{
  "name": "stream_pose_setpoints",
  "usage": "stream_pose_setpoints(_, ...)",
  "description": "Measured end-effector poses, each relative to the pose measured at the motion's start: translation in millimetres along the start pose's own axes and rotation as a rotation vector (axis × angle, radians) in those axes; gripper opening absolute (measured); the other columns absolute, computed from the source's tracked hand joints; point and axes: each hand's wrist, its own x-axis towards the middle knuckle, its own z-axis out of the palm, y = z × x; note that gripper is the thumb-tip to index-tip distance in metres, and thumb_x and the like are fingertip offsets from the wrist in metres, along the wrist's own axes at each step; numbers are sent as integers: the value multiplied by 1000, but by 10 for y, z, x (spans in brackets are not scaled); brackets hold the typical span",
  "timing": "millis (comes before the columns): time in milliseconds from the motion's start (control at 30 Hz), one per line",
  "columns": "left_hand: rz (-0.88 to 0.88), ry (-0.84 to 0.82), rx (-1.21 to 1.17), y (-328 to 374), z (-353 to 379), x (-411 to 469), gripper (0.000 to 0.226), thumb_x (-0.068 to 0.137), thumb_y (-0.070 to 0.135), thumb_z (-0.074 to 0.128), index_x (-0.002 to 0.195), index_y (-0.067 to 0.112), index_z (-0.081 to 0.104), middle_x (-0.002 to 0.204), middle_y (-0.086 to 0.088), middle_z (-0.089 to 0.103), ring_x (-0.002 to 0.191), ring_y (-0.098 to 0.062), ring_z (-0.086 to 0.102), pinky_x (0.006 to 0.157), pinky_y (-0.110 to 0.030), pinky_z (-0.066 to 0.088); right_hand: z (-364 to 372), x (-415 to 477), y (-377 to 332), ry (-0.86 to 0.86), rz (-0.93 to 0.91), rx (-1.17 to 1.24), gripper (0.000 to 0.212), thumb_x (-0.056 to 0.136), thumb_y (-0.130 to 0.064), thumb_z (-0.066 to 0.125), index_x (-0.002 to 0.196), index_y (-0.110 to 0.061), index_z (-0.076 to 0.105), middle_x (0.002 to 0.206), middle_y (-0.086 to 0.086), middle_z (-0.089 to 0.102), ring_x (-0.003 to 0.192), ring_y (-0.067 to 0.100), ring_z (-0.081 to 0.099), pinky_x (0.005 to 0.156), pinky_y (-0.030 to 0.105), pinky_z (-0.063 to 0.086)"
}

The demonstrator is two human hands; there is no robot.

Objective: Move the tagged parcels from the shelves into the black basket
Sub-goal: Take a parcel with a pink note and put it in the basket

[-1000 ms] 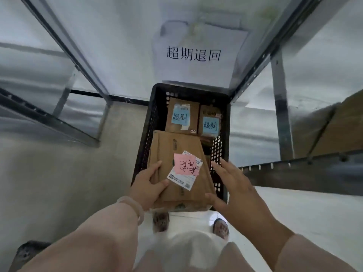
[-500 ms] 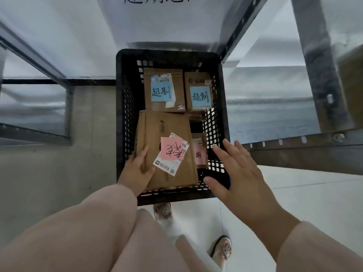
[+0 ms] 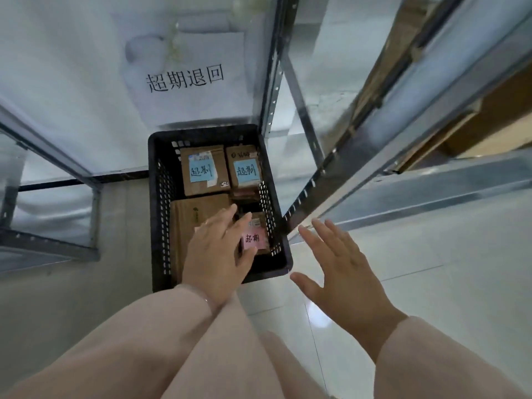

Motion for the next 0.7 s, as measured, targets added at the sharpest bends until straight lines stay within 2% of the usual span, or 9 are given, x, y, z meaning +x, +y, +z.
stream_pose_setpoints(167,235,154,88,1291,-172,-301,54,88,48,43,139,30,48,150,0,43,141,-23,36,112,-55,32,-479,-936,666,107,1,-39,73,85,-67,32,149,-34,19,158,-4,22,147,15,12,118,42,19)
stream_pose_setpoints(267,361,167,113,2156,-124,-506,57,88,50,44,143,34,41,154,1,37,144,-22,30,115,-54,27,-891,-1602,1069,218,74,-54,72,85,-66,36,148,-31,28,154,0,31,145,18,23,116,42,23)
stream_pose_setpoints(400,511,212,90,3411,-56,-713,59,86,48,51,142,33,41,153,-1,40,142,-25,34,114,-54,28,-1528,-2512,1641,374,168,-102,69,86,-64,39,145,-29,35,152,1,37,143,20,28,115,44,26)
stream_pose_setpoints(500,628,251,60,4322,-28,-755,60,84,45,56,141,31,46,151,-2,43,140,-27,38,114,-54,30,-2033,-3094,2084,473,282,-139,74,84,-64,43,148,-31,28,155,-1,29,146,18,19,118,43,19)
stream_pose_setpoints(633,809,259,11,5402,43,-746,59,87,47,58,142,32,44,150,0,43,140,-25,37,114,-54,30,-2567,-3718,2569,584,417,-150,82,80,-73,32,151,-34,15,159,-6,15,148,13,4,120,35,2)
stream_pose_setpoints(700,890,262,-7,5867,94,-729,59,86,47,59,142,33,43,148,1,44,140,-23,37,113,-55,31,-2762,-3971,2771,625,472,-146,83,83,-70,40,152,-35,10,160,-8,8,147,11,-2,117,31,-6)
